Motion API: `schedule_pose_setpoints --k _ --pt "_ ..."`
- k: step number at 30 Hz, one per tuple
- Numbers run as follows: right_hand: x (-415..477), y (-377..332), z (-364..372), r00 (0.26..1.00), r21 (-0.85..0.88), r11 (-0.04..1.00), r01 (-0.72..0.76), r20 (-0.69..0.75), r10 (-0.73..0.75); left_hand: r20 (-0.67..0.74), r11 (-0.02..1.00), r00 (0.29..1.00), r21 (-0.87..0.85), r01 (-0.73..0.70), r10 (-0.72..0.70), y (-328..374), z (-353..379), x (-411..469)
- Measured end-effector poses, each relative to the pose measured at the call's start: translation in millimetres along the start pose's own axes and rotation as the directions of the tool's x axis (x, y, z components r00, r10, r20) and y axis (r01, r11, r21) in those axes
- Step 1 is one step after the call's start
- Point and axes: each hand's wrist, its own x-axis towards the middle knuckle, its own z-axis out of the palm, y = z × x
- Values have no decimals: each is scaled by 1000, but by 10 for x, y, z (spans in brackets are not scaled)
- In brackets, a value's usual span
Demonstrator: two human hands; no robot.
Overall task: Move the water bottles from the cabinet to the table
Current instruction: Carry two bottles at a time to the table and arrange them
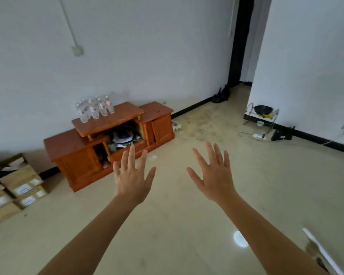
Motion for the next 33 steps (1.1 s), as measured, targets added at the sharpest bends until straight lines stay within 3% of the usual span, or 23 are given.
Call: schedule_pose_setpoints --k 10,15,25,33 --pt "2197 -742 1332 959 172 955 241 106 -262 -33 968 972 90 235 -233 -1306 520 1488" --pt "3212 -1209 2095 929 175 930 324 127 -348 -37 955 961 111 276 -273 -2077 977 2389" --pt "5276 -1841 2993 924 161 935 317 169 -342 -18 959 966 121 257 -256 -3165 1301 4599" --pt "6840 -1843 4301 925 179 947 267 229 -304 88 959 968 184 218 -236 -3705 2207 6235"
